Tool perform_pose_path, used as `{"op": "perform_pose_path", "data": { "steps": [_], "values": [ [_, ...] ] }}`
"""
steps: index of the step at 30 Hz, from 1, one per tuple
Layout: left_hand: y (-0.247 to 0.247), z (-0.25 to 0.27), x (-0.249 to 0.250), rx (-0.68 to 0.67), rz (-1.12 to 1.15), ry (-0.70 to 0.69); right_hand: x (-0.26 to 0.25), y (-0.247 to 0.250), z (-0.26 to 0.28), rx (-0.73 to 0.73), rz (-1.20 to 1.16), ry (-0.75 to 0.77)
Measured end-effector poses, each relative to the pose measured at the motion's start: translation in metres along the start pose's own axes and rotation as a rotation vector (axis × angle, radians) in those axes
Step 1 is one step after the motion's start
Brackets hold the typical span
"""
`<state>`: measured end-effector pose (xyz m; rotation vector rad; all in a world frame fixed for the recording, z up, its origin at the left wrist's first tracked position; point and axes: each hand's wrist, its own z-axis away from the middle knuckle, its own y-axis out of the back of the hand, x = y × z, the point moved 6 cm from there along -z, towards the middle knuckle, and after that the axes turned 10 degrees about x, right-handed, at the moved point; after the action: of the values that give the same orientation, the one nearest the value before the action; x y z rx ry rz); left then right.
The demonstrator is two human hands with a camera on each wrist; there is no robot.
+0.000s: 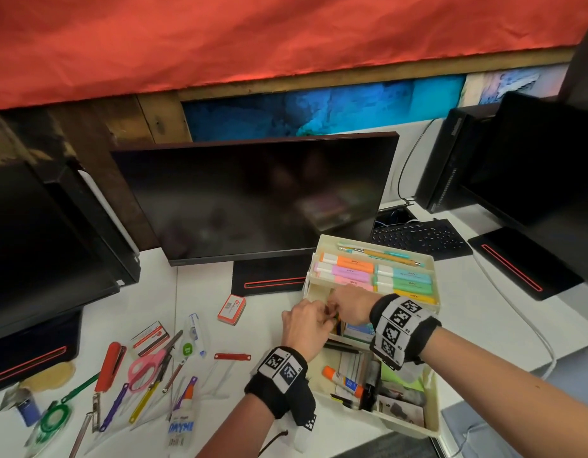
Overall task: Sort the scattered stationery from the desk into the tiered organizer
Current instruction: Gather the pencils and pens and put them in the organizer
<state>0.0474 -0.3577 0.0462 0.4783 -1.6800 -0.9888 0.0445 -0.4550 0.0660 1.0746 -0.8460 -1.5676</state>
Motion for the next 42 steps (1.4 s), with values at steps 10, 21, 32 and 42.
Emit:
{"op": "perform_pose_path", "data": {
  "steps": [10,21,32,42],
  "values": [
    [-0.006,-0.012,0.0,0.046,-0.043,-0.01,0.019,0.008,0.002,0.256,-0.238,0.075],
    [-0.006,-0.021,0.001,-0.034,-0.038,-0.009,0.056,0.008,0.05,0.535,-1.093,-0.261],
    [0.011,-0.015,-0.008,0.053,0.375,0.043,0.046,-0.004,0.038,0.56,-0.981,-0.238],
    [-0.005,-0.013,0.014,0.119,0.001,-0.188,0.023,-0.001,0.024,0.666,-0.369,-0.194]
  ]
}}
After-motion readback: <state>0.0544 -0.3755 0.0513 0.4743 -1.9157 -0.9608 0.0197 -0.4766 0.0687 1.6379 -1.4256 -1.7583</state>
